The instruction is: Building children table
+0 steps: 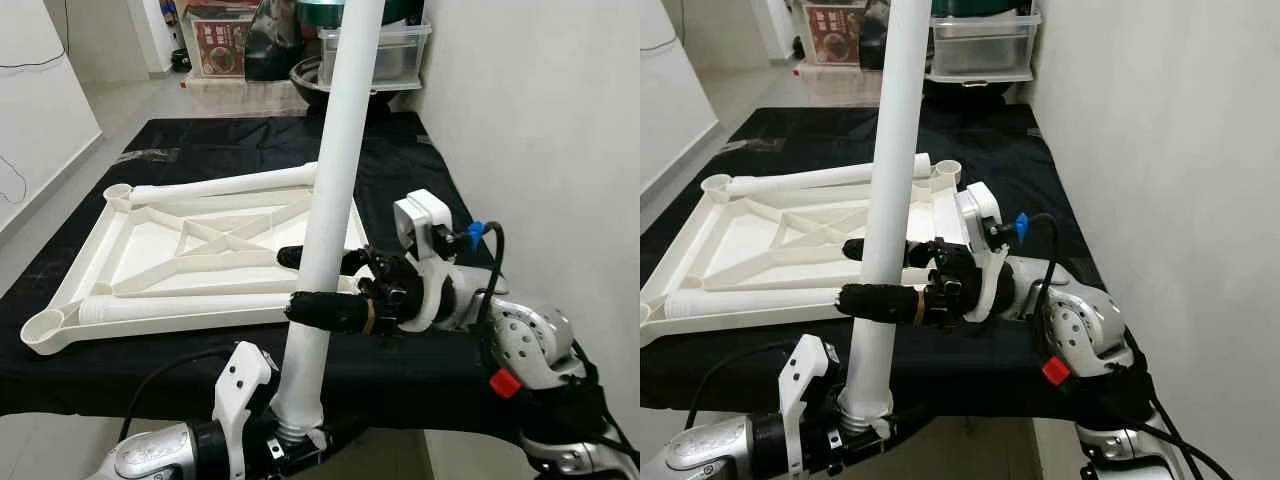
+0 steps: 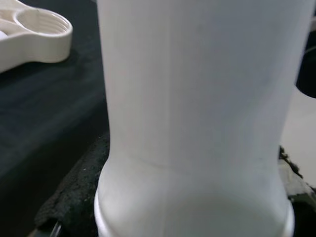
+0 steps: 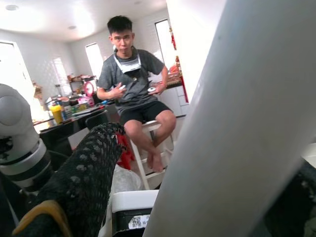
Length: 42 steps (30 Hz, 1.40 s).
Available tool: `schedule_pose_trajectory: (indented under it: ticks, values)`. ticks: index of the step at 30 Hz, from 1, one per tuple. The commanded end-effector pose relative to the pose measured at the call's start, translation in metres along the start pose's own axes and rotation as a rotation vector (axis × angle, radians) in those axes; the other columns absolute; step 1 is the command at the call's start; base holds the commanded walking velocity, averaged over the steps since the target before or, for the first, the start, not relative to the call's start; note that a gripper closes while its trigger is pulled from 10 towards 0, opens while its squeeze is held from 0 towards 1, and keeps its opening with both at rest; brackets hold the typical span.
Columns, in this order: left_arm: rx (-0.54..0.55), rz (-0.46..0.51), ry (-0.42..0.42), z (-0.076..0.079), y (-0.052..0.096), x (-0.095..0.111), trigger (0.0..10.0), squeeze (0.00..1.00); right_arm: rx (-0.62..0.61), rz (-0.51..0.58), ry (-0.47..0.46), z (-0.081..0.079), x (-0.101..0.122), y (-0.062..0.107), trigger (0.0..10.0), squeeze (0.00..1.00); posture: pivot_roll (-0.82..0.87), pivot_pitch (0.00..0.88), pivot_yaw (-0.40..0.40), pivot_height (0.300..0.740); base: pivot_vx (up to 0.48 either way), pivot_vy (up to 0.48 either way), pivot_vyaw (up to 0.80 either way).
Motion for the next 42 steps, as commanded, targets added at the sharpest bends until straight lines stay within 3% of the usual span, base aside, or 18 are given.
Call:
schedule_pose_trajectory:
  ticks: [1,5,13,26,38,39,42]
  values:
    - [-0.029,-0.007,-0.008,0.004,0.003,0.001,10.0,0.0,0.025,-0.01,-0.012,-0.002,-0.001,-0.004,10.0,0.0,0.11,0.065,0.037,0.74,0.0,0.0,0.0]
    - [-0.078,-0.046,-0.002,0.008,0.008,-0.004,10.0,0.0,0.049,-0.023,-0.034,-0.005,-0.003,-0.007,10.0,0.0,0.1,0.068,0.039,0.74,0.0,0.0,0.0]
    - [-0.077,-0.121,-0.076,-0.003,0.013,-0.014,10.0,0.0,0.093,-0.027,-0.112,-0.012,-0.01,-0.015,10.0,0.0,0.1,0.075,0.038,0.74,0.0,0.0,0.0]
    - [-0.077,-0.131,-0.112,-0.009,0.007,-0.015,10.0,0.0,0.123,-0.006,-0.125,-0.017,-0.009,-0.027,10.0,0.0,0.09,0.077,0.036,0.74,0.0,0.0,0.0]
    - [-0.089,-0.105,-0.078,-0.007,0.005,-0.014,10.0,0.0,0.128,0.006,-0.104,-0.018,-0.006,-0.032,10.0,0.0,0.08,0.077,0.037,0.74,0.0,0.0,0.0]
    - [-0.088,-0.102,-0.074,-0.007,0.005,-0.013,10.0,0.0,0.124,0.001,-0.1,-0.018,-0.007,-0.032,0.0,0.0,0.08,0.078,0.037,0.74,0.0,0.0,0.0]
    - [-0.09,-0.1,-0.074,-0.008,0.006,-0.013,10.0,0.0,0.104,-0.011,-0.081,-0.015,-0.009,-0.031,0.0,0.0,0.08,0.078,0.039,0.74,0.0,0.0,0.0]
Point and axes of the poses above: a point about 5 cm out from each wrist's last joint towards the gripper, its own y axis pointing back from the gripper into the wrist, its own x axis along the axis of the wrist's last joint, z = x × y, the point moved 6 cm from there along -y, pointing out of the wrist towards the gripper, and after that the axes turned 6 degrees about -y, right-handed, at the moved point
